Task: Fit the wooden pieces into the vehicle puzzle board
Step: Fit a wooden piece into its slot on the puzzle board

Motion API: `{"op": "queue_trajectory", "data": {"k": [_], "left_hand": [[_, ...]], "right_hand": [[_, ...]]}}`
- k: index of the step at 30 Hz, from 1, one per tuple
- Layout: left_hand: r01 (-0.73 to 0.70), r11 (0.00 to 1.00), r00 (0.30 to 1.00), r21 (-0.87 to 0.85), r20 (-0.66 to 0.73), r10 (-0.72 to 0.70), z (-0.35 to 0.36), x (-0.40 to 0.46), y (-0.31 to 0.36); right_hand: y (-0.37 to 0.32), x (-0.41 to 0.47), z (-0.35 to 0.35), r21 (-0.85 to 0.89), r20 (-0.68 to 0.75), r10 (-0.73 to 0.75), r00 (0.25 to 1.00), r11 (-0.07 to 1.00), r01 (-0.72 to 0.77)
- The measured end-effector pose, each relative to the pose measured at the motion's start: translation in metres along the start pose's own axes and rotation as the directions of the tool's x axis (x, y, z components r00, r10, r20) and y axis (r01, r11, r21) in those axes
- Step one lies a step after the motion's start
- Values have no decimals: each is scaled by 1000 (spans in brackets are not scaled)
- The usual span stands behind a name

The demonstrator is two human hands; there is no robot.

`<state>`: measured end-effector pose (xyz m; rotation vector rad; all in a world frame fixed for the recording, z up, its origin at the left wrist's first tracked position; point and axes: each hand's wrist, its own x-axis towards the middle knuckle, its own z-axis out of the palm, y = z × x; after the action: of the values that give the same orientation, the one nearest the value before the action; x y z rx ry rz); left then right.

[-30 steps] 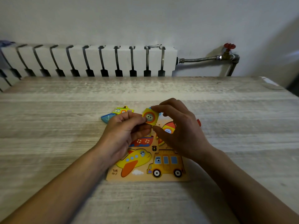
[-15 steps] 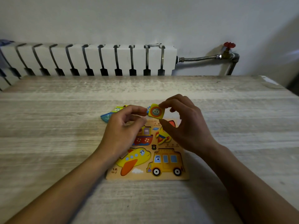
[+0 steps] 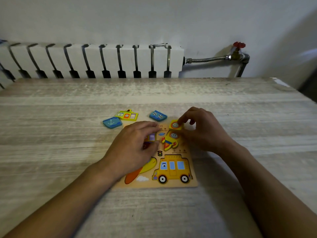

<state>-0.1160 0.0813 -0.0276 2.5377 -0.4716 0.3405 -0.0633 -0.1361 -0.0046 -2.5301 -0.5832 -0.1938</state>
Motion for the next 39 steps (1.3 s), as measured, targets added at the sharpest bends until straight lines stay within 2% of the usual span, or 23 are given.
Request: {"op": "queue_trajectory", "data": {"k": [6,15,39], "left_hand": [[6,996,1000,87,30,-9,0,-3,-4],[-1,988,997,156,79,-11,4,-3,-7],[-14,981,996,193,93,-4,6,-2,-8]], "right_hand": [[-1,0,-2,-17,84,10,996,1000,-9],[-1,-1,-3,-37,137,-13,990,999,19],[-9,-5,-10,-11,222,-43,974,999,46]]}}
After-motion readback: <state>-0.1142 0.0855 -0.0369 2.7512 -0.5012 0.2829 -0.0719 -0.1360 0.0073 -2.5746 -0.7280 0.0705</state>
